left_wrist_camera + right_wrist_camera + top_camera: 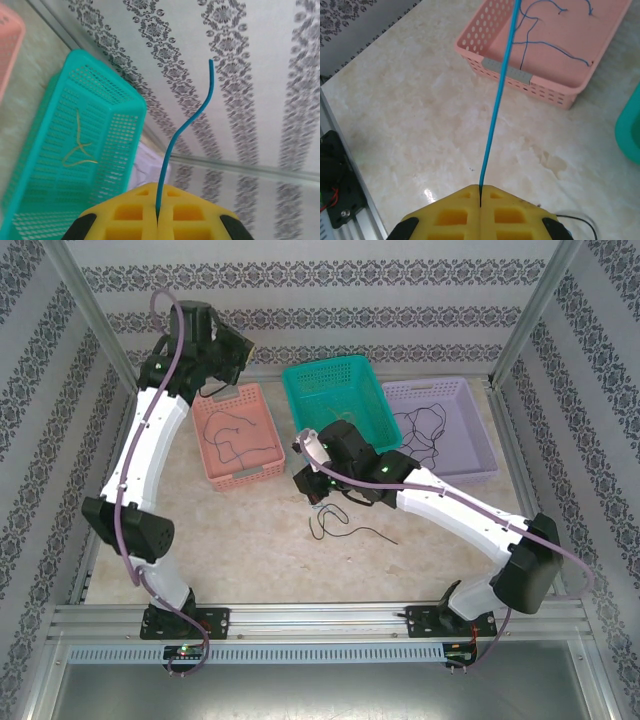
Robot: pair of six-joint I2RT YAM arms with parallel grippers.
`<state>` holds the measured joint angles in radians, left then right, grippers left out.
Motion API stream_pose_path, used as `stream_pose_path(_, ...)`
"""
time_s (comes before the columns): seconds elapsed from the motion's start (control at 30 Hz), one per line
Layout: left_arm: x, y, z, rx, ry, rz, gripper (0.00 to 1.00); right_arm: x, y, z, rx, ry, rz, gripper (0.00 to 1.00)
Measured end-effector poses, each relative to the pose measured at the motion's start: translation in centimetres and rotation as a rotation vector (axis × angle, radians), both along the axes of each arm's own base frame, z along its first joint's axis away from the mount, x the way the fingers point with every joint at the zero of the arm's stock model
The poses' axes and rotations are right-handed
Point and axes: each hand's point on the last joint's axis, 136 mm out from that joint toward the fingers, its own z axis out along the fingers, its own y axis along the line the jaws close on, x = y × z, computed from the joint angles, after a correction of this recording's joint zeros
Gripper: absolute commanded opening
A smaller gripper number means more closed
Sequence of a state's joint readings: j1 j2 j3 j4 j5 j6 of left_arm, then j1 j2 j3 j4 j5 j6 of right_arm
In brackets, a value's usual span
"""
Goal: Untangle the cables
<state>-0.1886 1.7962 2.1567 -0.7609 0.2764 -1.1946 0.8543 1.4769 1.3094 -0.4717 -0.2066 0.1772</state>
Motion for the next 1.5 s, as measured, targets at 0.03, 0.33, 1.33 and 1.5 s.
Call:
stream_pose_path(0.03, 0.0, 0.0, 0.2, 0.032, -0.008, -0.015, 0.0, 0.1, 0.2, 0.0, -0.001, -0.006, 0.001, 0.0)
stream_pose_path(0.33, -0.9, -0.7, 2.1, 0.166, -0.105, -0.152, 0.0, 0.8, 1.6, -0.6, 0.004, 0.008, 0.015, 0.0)
stream_pose_path(1.33, -13.7, 4.1, -0.1, 0.361, -0.145, -0.123, 0.0, 0.4, -7.4, -17.1, -0.151, 0.663, -0.662, 0.53)
stream_pose_path(1.5, -14.1, 4.5, 0.2, 0.371, -0.154, -0.106, 0.0, 1.4, -6.7, -18.4, -0.259, 0.617, -0.687, 0.51)
